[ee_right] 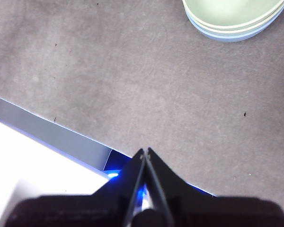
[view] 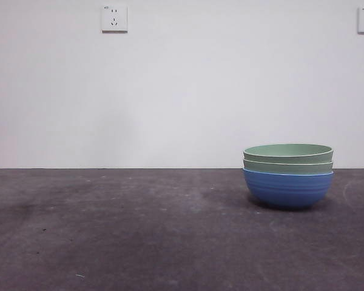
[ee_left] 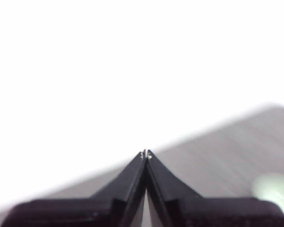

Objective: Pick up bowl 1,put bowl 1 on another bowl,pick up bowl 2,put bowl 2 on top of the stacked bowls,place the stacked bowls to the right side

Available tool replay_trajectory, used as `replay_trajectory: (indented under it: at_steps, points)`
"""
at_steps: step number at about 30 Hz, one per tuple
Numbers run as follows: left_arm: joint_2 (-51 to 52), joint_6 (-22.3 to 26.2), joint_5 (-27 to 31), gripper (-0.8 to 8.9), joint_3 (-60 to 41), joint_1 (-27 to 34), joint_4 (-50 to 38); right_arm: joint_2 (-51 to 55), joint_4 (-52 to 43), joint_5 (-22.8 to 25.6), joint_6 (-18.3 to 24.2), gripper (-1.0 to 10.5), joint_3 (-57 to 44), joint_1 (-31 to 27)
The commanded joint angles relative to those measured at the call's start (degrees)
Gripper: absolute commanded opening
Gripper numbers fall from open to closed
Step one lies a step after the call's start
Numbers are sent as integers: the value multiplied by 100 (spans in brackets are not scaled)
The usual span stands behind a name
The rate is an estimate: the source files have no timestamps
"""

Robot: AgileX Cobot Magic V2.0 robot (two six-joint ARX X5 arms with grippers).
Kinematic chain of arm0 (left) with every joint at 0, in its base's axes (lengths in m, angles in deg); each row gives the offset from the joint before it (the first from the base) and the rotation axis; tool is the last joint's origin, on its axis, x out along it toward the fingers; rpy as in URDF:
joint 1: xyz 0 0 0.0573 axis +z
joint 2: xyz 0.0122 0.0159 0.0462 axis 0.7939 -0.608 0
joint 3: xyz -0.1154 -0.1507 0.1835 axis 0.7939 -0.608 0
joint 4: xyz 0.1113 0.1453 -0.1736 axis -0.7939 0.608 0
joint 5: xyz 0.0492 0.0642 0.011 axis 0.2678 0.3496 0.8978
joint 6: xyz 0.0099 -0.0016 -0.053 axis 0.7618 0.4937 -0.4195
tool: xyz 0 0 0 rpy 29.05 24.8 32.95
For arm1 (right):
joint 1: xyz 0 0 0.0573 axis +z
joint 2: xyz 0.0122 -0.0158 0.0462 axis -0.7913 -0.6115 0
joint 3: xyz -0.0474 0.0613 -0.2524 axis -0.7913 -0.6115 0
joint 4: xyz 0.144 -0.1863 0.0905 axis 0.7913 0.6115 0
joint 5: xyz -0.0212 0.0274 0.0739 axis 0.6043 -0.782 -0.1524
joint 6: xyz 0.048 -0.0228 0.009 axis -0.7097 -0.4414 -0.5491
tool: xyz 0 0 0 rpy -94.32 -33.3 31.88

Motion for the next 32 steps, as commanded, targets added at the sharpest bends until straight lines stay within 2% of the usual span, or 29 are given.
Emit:
replay_trajectory:
  at_steps: [1,6,15,21,32]
  points:
    - [693,122,39,-3,-1270,426,-968,2,-31,17,7,2,-42,9]
    - [1764,256,431,-3,-3176,925,-2146,2,-31,17,7,2,-42,9]
    - [3191,177,466,-3,-5882,1220,-3198,2,-31,17,7,2,-42,9]
    - [3729,55,472,-3,-6970,1270,-3467,2,-31,15,7,2,-42,9]
    - [4299,-37,470,-4,-7877,1274,-3449,2,-31,17,7,2,-42,9]
